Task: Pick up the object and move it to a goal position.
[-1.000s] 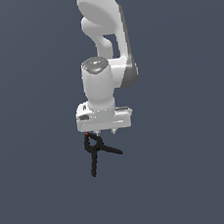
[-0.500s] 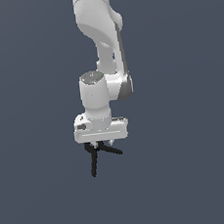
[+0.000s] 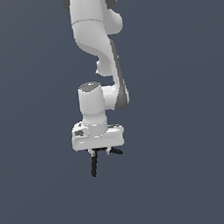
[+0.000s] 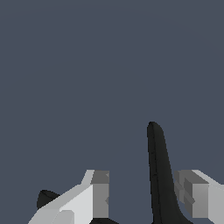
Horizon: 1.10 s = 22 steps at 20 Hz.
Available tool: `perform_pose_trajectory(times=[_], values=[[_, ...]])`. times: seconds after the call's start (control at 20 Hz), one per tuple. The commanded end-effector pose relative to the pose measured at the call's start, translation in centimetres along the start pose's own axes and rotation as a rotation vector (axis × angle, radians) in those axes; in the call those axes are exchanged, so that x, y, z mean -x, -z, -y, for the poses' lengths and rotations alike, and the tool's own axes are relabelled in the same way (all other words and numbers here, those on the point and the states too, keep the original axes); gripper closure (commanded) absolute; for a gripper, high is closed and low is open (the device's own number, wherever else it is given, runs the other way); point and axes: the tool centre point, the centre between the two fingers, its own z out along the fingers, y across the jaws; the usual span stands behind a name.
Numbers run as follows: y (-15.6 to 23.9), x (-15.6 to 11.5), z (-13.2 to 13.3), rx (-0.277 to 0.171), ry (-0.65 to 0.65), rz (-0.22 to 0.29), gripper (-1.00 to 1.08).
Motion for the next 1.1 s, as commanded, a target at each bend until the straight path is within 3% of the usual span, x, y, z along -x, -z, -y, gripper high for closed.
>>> perform_pose_trajectory(times=[0.0, 0.6, 1.05], values=[[-0.8, -0.1, -0.5, 0.001, -0.001, -0.044, -0.20], [-3.7, 0.1, -2.6, 0.015, -0.017, -0.243, -0.20], [-4.5, 0.6, -3.6, 0.027, -0.029, -0.334, -0.20]])
